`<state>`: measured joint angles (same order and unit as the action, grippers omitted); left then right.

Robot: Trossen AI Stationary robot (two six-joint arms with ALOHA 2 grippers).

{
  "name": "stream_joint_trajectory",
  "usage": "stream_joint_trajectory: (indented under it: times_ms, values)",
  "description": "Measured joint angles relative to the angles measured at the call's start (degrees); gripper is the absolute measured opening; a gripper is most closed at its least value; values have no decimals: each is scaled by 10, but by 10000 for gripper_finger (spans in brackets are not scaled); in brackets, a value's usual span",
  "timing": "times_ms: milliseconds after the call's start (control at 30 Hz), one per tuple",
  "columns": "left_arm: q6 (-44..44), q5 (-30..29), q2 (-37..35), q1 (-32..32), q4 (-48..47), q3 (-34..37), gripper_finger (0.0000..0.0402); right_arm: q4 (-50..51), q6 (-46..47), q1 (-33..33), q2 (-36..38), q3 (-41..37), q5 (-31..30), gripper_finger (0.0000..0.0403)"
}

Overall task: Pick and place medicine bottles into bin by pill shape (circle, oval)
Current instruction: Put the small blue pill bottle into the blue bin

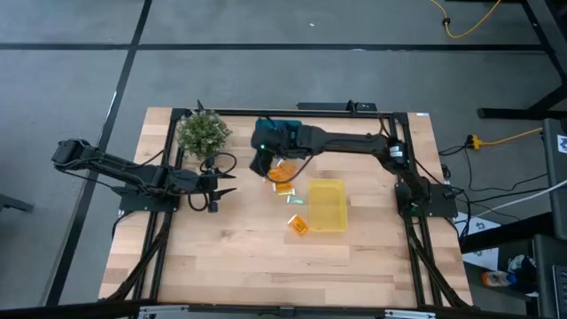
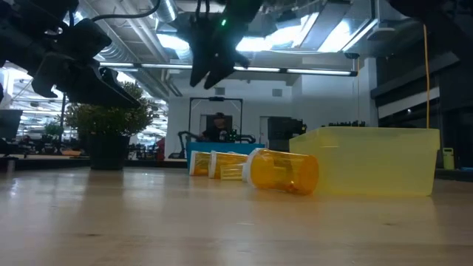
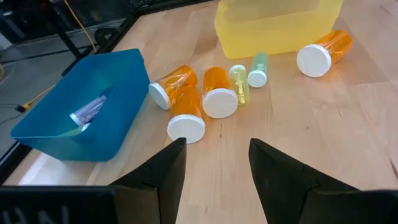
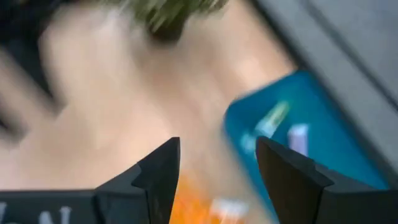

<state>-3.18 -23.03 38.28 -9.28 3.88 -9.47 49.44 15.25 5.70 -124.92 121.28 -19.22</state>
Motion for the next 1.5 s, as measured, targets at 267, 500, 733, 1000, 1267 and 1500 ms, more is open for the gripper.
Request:
stream_joint_trajectory:
  times_ms: [267, 500, 733, 1000, 1267, 1500]
  values:
    - [0, 0, 0, 0, 0, 0, 169, 165, 78, -65, 1, -5, 86, 208]
    - [0, 0, 0, 0, 0, 0, 169, 162, 160, -99, 1, -97, 104, 208]
    - [11, 0, 0, 0, 0, 0, 169, 135, 140, -101, 0, -191, 104, 208]
    - [13, 0, 0, 0, 0, 0, 169, 87, 87, -102, 0, -215, 134, 208]
    - [13, 0, 0, 0, 0, 0, 169, 69, 54, -94, -8, -215, 150, 208]
    - [13, 0, 0, 0, 1, 0, 169, 68, 39, -87, -30, -216, 153, 208]
